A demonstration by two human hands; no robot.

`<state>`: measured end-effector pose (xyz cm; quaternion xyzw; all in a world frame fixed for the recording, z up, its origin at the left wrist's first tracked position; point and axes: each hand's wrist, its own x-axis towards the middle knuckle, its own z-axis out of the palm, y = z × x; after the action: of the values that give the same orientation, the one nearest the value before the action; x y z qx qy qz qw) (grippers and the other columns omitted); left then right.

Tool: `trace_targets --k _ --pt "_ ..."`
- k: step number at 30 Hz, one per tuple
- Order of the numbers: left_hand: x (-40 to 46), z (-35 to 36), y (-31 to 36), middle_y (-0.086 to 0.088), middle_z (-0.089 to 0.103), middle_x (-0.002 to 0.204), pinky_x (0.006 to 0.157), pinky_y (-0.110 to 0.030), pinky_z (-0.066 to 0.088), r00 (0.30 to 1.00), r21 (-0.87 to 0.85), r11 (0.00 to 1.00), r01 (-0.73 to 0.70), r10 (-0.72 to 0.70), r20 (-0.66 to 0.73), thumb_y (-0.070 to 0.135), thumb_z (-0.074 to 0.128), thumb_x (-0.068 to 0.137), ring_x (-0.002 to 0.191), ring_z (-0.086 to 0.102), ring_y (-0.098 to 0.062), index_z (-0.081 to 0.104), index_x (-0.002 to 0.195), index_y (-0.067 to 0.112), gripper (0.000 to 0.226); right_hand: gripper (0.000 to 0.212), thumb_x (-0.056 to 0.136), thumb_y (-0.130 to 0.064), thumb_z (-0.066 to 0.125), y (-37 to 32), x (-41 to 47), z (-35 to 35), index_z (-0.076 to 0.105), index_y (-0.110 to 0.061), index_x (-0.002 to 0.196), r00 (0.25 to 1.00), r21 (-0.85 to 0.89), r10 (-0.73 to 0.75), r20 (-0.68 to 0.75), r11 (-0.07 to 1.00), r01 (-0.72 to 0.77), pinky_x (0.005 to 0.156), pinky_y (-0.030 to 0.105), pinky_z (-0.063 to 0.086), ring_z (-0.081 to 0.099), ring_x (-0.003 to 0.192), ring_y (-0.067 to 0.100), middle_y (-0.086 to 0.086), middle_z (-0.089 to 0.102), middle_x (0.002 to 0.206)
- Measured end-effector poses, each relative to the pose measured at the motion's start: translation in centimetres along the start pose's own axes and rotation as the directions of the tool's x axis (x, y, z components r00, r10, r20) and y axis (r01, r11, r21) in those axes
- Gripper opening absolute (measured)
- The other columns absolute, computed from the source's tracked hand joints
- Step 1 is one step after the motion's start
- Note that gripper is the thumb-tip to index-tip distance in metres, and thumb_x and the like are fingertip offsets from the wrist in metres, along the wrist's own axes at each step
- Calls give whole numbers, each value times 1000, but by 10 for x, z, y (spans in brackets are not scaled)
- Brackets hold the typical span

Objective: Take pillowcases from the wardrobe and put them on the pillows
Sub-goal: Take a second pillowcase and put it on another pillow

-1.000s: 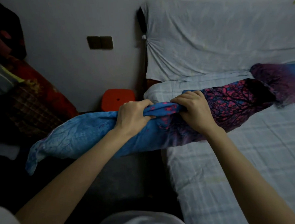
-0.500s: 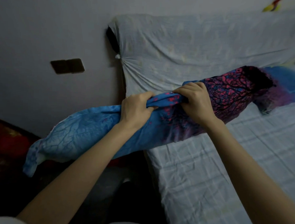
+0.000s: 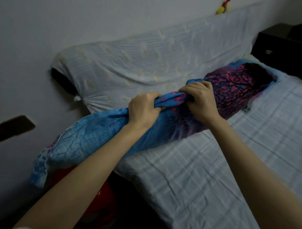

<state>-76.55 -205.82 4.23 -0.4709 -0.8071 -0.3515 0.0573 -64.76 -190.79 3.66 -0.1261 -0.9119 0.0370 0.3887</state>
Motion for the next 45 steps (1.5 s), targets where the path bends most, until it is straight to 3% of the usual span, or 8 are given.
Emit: trace_targets --k 12,16,22,28,31,33,36,45 --pt "145 86 -6 -5 72 80 65 -36 51 998 -19 1000 -10 12 69 21 68 77 77 65 -27 70 94 25 17 33 58 4 56 123 70 45 69 -6 87 997 -90 67 24 994 -65 66 33 23 66 79 29 9 72 84" --pt "181 113 -3 -5 73 79 63 -36 51 997 -7 1000 -19 20 71 22 68 77 74 65 -28 71 93 24 16 34 60 7 58 162 86 59 69 -6 89 990 -46 135 49 990 -133 69 37 34 63 83 32 11 71 87" --pt "223 153 1 -5 72 75 61 -36 49 999 -36 999 15 -13 52 20 68 77 70 64 -28 71 91 22 14 36 59 8 57 213 104 83 68 -8 90 984 -57 173 44 984 -171 66 38 35 63 85 30 7 71 89" --pt "259 189 4 -9 70 68 55 -28 35 999 54 998 -30 31 -33 6 67 73 62 62 -32 71 89 18 20 26 64 5 52 257 120 112 65 -6 84 975 -42 220 -11 975 -220 64 34 30 63 81 27 8 68 83" --pt "267 221 4 -13 71 72 54 -34 43 998 -29 1000 -4 2 -64 8 64 76 64 63 -36 72 95 19 23 21 72 -7 44 281 116 131 63 -5 79 967 -19 256 -7 967 -256 64 33 28 62 77 25 8 66 79" --pt "264 252 9 -16 72 80 60 -40 48 999 -105 994 40 -43 -23 9 62 78 71 64 -38 71 99 21 26 16 71 -8 47 299 97 142 62 -5 76 946 6 323 30 946 -323 66 37 37 62 75 26 10 65 77" --pt "248 307 21 -16 72 93 71 -43 48 983 -131 984 123 -103 150 9 58 81 84 64 -38 69 107 22 30 7 66 5 59 329 56 152 61 0 71 895 -13 426 136 904 -428 61 45 49 61 70 31 17 62 72" --pt "186 391 40 -9 73 85 61 -32 43 926 -168 950 265 -202 318 5 62 82 75 65 -28 70 103 20 27 6 74 1 61 354 -41 158 57 -3 74 760 -262 602 244 796 -546 57 44 43 54 75 32 14 60 81"
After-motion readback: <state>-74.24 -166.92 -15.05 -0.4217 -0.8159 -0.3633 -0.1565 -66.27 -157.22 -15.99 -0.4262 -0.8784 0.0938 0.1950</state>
